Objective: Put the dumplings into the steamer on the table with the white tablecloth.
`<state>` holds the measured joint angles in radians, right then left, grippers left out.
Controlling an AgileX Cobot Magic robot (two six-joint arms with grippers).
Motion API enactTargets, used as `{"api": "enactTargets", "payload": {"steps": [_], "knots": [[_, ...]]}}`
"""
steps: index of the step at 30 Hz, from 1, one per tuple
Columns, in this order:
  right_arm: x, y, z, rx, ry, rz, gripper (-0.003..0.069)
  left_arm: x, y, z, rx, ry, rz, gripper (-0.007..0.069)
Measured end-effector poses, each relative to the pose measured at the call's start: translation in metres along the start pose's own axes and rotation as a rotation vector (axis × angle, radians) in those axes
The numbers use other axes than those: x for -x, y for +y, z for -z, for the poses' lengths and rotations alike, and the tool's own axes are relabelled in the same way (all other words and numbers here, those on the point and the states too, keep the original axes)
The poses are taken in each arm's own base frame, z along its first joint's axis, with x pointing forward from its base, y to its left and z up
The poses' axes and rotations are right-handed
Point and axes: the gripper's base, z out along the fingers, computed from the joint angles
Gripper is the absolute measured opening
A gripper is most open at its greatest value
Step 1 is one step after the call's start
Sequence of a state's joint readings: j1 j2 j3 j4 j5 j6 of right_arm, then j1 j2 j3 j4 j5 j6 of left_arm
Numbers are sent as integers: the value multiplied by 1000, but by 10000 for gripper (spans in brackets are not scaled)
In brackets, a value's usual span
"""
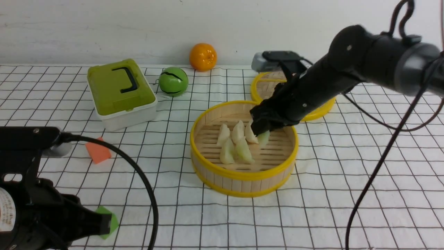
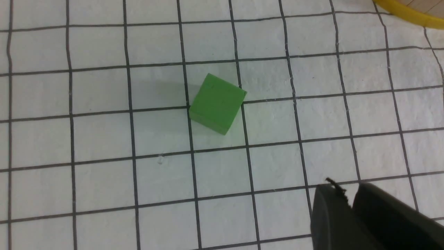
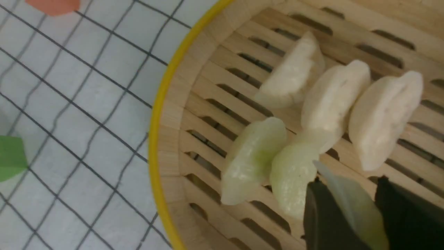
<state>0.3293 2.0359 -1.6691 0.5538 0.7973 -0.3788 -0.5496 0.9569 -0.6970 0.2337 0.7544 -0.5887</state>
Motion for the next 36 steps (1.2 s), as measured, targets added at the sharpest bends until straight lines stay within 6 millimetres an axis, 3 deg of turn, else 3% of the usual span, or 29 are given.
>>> {"api": "enactTargets", "payload": {"steps": [3, 7, 13, 17, 20, 23, 24, 26, 28, 31, 34, 36], "knots": [[-10, -13, -22, -46, 64, 1, 186, 0, 0, 0, 0, 0, 0, 92], [-12, -17, -29, -52, 75, -23, 232, 0, 0, 0, 0, 0, 0, 92], [-11, -16, -27, -50, 62, -35, 404, 0, 0, 1, -4, -3, 3, 92], [-7, -14, -3, -54, 76, -14, 426, 1, 1, 16, -48, -79, 0, 88], [1, -11, 44, -91, 62, 26, 351, 1, 4, 40, -114, -225, -44, 62], [4, -8, 108, -191, 25, 79, 192, -11, 12, 62, -165, -370, -102, 33], [5, -6, 117, -201, 13, 85, 167, -12, 13, 64, -167, -378, -105, 29], [-2, -5, 176, -338, -16, 110, 23, -27, 21, 76, -195, -471, -127, 18], [-10, -1, 218, -430, -80, 78, -17, -38, 27, 80, -205, -527, -139, 17], [-30, 10, 266, -522, -182, 44, -21, -49, 34, 84, -192, -588, -164, 16], [-48, 21, 290, -560, -277, 30, -21, -53, 37, 85, -185, -611, -176, 16], [-86, 37, 312, -583, -430, 41, -20, -54, 38, 86, -181, -619, -180, 18]]}}
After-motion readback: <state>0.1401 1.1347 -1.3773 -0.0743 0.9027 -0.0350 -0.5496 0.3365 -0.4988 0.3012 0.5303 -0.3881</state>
